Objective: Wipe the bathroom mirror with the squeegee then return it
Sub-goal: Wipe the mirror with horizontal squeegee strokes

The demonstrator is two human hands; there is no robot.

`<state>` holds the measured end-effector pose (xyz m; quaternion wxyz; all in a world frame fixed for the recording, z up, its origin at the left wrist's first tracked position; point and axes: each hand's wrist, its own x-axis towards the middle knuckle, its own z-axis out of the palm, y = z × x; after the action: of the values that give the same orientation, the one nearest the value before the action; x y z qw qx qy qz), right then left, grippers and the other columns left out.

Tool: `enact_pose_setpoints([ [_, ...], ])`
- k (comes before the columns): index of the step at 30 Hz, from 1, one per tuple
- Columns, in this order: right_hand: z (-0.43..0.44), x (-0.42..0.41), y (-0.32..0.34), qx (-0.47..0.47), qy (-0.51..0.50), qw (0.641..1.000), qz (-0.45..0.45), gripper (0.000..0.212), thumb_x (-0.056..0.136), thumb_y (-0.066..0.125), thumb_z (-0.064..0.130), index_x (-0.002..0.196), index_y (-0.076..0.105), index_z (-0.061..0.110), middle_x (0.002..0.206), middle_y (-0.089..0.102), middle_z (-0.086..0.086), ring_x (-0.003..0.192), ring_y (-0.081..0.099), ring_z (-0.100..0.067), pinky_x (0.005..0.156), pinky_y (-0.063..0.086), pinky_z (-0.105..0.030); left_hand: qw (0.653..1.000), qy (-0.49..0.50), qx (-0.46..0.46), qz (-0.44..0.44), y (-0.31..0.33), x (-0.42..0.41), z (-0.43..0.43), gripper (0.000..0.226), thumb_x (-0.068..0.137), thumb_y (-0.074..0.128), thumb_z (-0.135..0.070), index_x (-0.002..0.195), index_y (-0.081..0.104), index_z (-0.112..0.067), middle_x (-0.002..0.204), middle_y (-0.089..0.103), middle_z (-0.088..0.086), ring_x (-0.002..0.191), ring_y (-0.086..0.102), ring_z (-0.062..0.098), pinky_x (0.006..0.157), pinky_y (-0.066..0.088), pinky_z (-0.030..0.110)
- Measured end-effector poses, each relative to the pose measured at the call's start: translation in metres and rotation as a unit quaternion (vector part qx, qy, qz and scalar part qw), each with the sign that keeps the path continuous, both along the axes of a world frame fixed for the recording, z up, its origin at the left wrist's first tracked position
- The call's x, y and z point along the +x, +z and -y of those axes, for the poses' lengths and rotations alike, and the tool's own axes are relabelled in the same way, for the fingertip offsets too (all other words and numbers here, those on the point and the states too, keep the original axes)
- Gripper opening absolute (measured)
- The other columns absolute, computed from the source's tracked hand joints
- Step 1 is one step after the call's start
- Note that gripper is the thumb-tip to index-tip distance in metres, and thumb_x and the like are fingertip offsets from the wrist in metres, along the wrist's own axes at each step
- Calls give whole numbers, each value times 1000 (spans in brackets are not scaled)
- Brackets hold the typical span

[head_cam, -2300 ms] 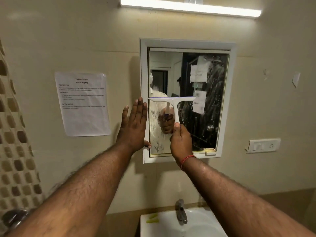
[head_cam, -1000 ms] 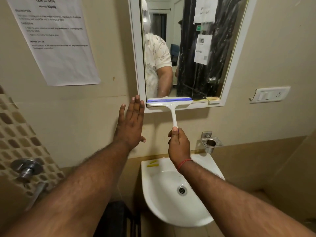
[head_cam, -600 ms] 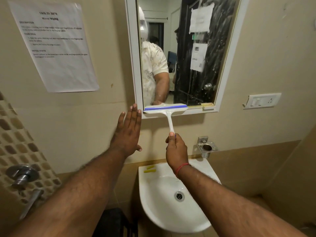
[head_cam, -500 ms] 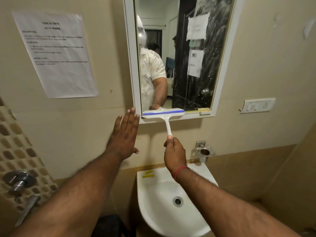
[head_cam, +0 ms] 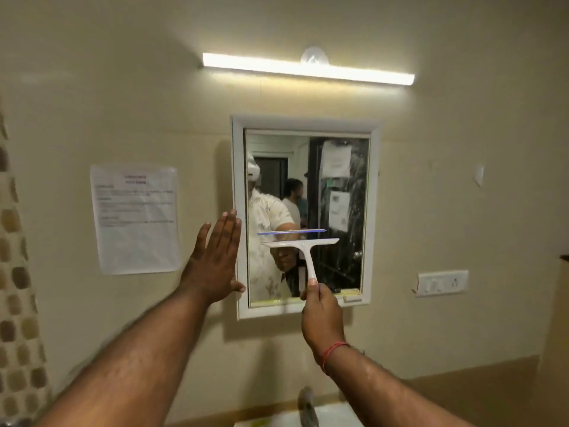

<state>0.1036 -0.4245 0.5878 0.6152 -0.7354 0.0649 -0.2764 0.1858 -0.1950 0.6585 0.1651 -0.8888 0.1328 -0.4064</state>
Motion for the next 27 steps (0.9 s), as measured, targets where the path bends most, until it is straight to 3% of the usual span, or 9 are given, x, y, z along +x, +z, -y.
enact_pose_setpoints([
  [7,37,14,122,-1,7,998,62,42,113,39,52,100,71,27,96,72,3,95,67,-18,92,56,-45,1000,19,-8,12,106,5,13,171,72,74,-94,169,-30,0,178,-42,21,170,-30,37,139,-6,62],
  [12,61,31,187,-12,4,996,84,46,113,36,56,94,67,27,93,70,-1,91,67,-21,91,59,-48,999,34,-30,-12,154,5,30,173,74,84,-83,166,-40,-5,172,-52,17,166,-39,35,139,-13,59],
  [16,74,43,214,-2,12,997,78,49,113,35,57,111,69,21,97,70,-3,87,64,-19,73,48,-34,997,61,-43,-28,176,8,42,179,70,90,-79,162,-44,-3,171,-53,18,165,-40,36,139,-11,60],
  [23,89,61,231,-2,1,998,60,51,111,35,61,113,70,23,102,72,-3,99,69,-23,97,59,-46,990,122,-44,-53,200,4,54,179,72,90,-76,159,-45,1,169,-54,22,162,-43,40,138,-14,63],
  [27,101,66,238,11,6,999,52,53,113,35,58,118,70,18,111,73,-8,105,68,-26,88,52,-38,988,141,-39,-55,203,9,55,180,71,90,-78,157,-46,2,167,-55,23,162,-44,41,137,-14,64],
])
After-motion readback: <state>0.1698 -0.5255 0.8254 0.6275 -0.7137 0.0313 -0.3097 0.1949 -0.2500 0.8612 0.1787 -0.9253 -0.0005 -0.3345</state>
